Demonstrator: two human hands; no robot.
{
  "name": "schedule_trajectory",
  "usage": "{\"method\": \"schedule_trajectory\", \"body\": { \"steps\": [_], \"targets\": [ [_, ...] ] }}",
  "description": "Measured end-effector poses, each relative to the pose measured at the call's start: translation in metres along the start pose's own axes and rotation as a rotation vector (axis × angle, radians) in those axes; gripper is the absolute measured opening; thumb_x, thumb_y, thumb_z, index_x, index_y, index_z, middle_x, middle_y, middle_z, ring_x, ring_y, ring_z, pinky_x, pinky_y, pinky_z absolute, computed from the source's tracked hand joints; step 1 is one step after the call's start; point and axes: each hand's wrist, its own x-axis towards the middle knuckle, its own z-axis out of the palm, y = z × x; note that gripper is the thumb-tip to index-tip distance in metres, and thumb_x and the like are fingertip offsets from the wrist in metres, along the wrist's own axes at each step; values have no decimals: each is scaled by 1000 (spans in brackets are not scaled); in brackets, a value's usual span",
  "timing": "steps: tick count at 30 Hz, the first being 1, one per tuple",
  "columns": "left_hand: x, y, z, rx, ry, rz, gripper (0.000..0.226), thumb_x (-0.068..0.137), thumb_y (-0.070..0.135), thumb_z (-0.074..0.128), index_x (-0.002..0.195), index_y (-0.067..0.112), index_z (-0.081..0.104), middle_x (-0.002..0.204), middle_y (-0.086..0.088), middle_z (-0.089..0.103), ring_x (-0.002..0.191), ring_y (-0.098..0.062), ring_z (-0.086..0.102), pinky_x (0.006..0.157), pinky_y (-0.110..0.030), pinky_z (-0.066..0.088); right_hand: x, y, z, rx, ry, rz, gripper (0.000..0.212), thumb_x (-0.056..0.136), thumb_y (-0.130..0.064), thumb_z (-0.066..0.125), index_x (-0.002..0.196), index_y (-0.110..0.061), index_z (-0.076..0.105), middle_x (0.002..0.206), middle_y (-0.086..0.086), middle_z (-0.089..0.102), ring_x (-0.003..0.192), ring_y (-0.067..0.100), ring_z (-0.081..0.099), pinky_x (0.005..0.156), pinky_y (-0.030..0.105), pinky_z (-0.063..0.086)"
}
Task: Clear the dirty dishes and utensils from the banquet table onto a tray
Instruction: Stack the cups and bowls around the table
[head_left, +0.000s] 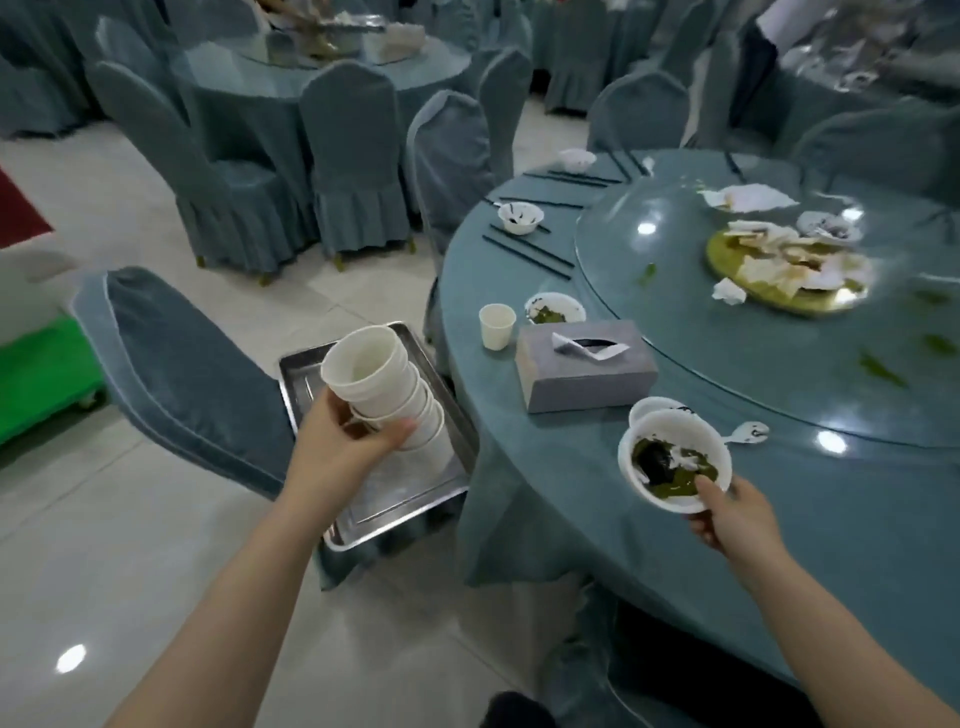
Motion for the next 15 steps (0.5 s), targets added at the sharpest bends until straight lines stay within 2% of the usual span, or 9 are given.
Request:
{"method": "schedule_trajectory", "body": {
  "steps": [2,5,9,12,15],
  "targets": [
    [21,-2,9,9,-55,18,55,66,10,84,109,30,56,102,16,66,87,8,64,67,-5,48,7,-3,-2,6,71,51,7,95,-19,50,96,-16,56,69,13,62,51,19,51,48,29,44],
    [56,-9,26,10,-131,20,53,68,6,82,111,24,57,102,14,67,85,8,64,64,-5,47,31,-4,-6,23,165,105,10,94,-18,51,100,-11,56,68,14,62,51,19,50,48,27,42],
    [100,-13,49,1,-149,19,50,70,0,79,108,23,57,100,12,66,78,12,63,62,-4,46,68,-1,-2,-14,204,167,13,93,-18,53,102,-10,58,68,14,64,50,19,51,47,27,41],
    [131,-18,63,23,-159,19,53,70,-2,78,115,14,55,103,7,66,79,10,63,64,-6,48,88,8,4,-174,210,163,13,91,-15,53,101,-8,59,67,13,64,48,22,53,48,28,41],
    [164,-23,75,-6,-136,26,52,71,-5,77,113,16,54,103,7,66,80,9,64,68,-8,50,107,5,13,-409,195,124,14,87,-14,52,101,-11,55,69,8,64,48,22,61,45,25,39]
  ]
}}
